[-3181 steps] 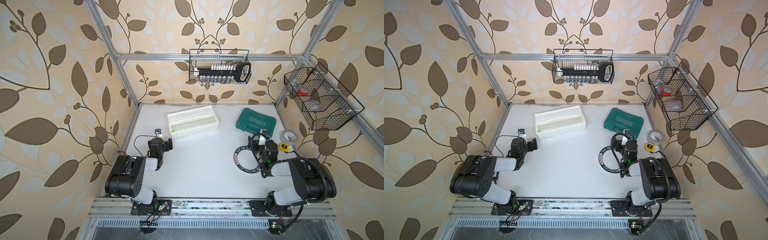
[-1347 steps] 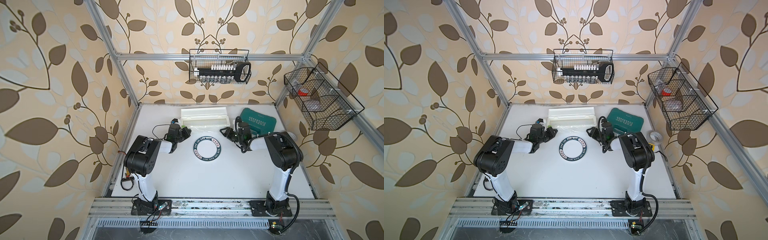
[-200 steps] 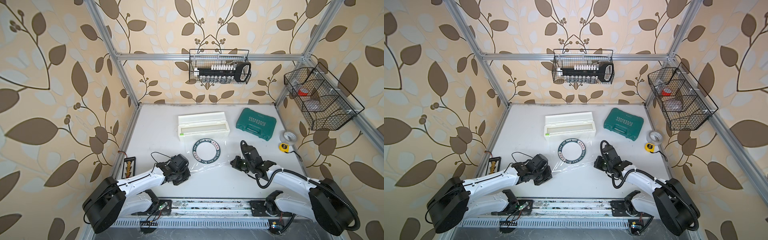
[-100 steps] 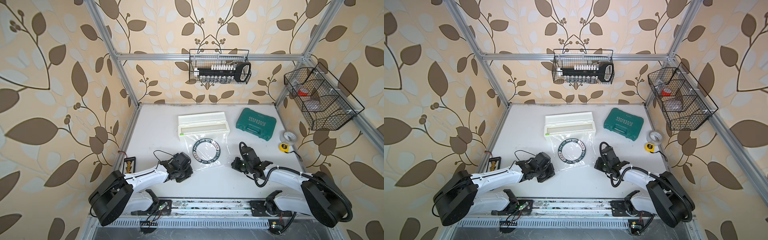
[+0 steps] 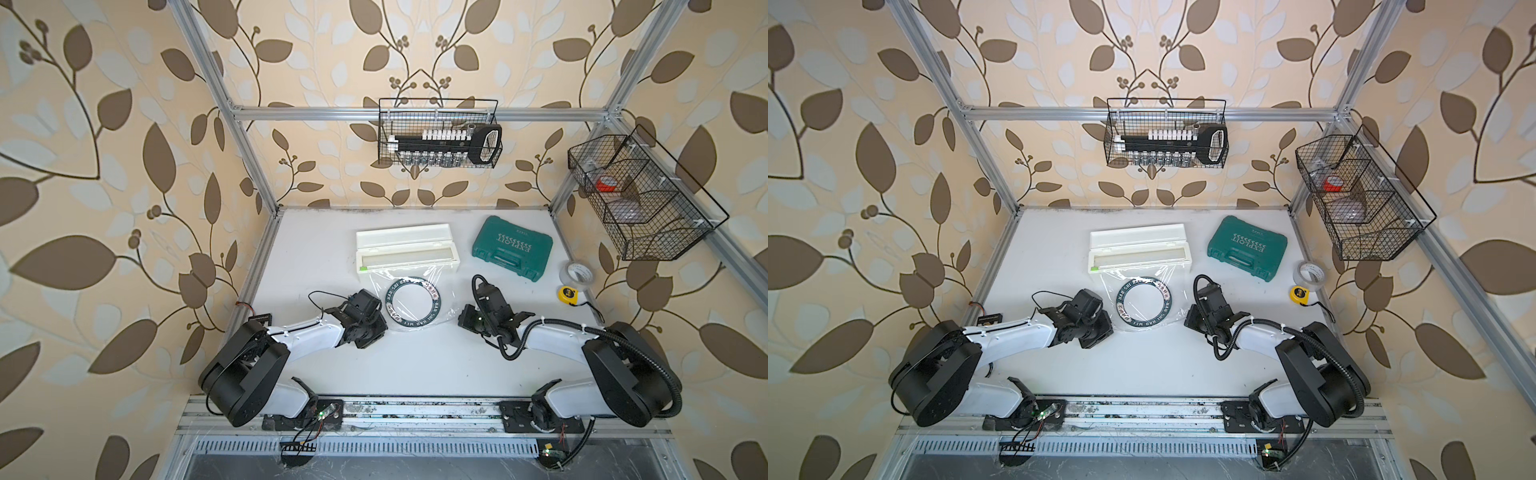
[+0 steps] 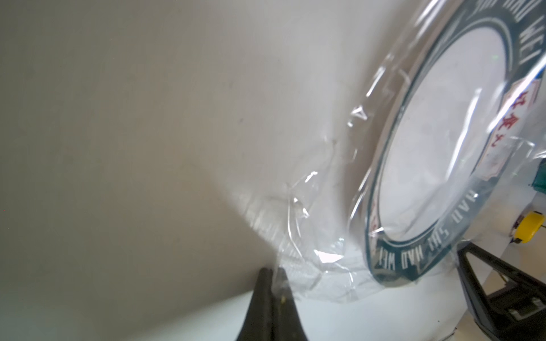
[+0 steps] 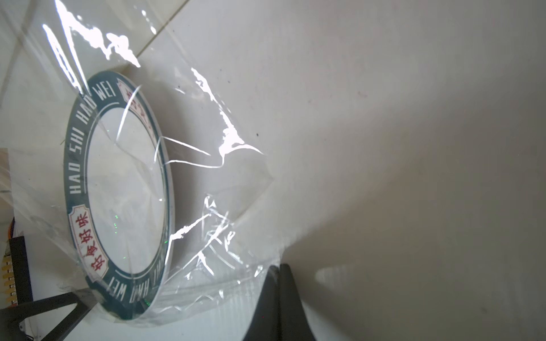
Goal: Wrap the plate with plastic wrap
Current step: Cover the plate with plastic wrap.
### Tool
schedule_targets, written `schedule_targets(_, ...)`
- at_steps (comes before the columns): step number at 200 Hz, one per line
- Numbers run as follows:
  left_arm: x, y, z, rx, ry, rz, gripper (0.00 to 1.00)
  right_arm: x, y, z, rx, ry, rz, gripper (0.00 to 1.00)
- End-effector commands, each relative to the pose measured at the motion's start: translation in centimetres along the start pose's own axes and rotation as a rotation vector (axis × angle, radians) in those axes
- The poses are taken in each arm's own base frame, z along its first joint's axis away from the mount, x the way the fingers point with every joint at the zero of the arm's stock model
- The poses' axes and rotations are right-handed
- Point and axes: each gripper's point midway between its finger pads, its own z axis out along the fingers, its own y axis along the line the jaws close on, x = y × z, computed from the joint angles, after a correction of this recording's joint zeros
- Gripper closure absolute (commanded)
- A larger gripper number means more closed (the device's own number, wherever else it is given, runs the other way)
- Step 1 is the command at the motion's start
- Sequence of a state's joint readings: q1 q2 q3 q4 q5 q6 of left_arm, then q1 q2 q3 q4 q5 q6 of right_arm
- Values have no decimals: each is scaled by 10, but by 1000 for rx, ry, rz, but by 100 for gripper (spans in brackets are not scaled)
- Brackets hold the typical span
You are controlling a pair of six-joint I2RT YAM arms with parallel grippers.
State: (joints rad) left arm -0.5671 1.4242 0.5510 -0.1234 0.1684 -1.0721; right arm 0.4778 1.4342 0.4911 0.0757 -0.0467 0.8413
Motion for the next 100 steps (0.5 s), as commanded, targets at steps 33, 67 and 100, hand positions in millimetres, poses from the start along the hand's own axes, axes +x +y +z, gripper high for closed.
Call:
schedule_targets(33, -22, 70, 24, -325, 70, 6, 100, -15, 0, 31, 36, 27, 26, 100)
schedule_targets(67, -39, 65, 40, -317, 96, -18, 100, -12, -1, 49, 46, 63, 32, 100)
schedule_targets(100, -36, 64, 51, -305, 129, -23, 98, -8, -9, 58, 59, 86, 47, 100)
